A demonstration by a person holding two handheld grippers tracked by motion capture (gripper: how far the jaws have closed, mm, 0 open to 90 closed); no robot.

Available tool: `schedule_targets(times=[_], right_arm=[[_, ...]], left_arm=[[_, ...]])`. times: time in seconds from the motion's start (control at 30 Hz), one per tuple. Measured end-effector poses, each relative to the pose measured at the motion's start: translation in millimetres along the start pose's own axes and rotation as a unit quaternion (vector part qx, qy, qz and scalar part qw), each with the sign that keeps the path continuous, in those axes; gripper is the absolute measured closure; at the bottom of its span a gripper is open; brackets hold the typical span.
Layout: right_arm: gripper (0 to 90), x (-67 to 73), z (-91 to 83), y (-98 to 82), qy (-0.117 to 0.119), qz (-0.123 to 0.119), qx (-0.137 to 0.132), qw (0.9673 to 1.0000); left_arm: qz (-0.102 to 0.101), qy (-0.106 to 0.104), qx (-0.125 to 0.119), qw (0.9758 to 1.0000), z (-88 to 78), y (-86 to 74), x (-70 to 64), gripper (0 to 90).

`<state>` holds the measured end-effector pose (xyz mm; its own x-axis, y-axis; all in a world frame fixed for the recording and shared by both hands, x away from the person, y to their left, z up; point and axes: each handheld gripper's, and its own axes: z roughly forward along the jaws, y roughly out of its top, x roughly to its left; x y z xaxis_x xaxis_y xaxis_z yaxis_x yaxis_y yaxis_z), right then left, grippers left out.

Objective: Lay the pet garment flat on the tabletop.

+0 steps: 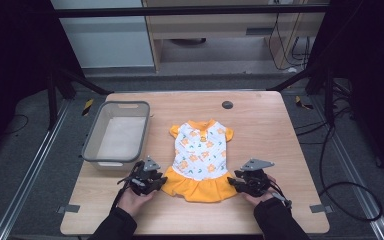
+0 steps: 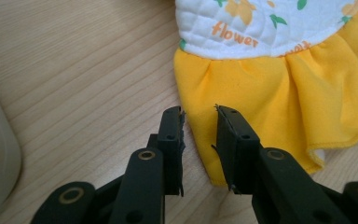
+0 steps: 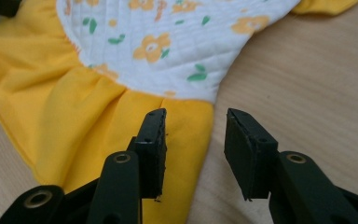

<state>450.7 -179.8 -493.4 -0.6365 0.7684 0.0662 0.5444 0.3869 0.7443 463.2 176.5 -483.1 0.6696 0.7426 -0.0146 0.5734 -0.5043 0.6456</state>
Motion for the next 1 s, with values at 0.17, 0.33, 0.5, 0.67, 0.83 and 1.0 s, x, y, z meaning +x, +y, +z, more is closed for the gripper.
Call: schedule_targets(times=[0.17, 0.33, 0.5, 0.67, 0.83, 1.0], right_arm=[[72.2, 2.2, 4.1, -1.1, 0.009, -0.005, 0.020, 0.9997], [86.9, 3.6, 3.4, -1.2, 0.014, -0.006, 0.032, 0.9994], [88.0, 6.2, 0.4, -0.3, 0.017, -0.015, 0.044, 0.9988], [86.4, 7.0, -6.5, -6.1, 0.012, -0.029, 0.047, 0.9984], [81.7, 7.9, -12.2, -7.6, 0.011, -0.029, 0.040, 0.9987], [81.6, 0.3, -19.0, 1.2, 0.005, -0.025, -0.004, 0.9997]], left_arm=[[-0.008, -0.020, 0.004, 0.9998, 3.6, -4.2, -3.2, 79.0], [-0.004, -0.022, 0.008, 0.9997, 3.1, -4.8, -5.7, 84.0], [-0.005, -0.029, 0.012, 0.9995, -2.9, -10.6, -9.2, 85.2], [-0.001, -0.034, 0.008, 0.9994, -9.4, -20.0, -18.4, 84.2], [0.011, -0.032, -0.012, 0.9994, -17.7, -18.3, -20.8, 79.5], [0.019, -0.006, -0.055, 0.9983, -29.7, -1.2, -11.3, 79.2]])
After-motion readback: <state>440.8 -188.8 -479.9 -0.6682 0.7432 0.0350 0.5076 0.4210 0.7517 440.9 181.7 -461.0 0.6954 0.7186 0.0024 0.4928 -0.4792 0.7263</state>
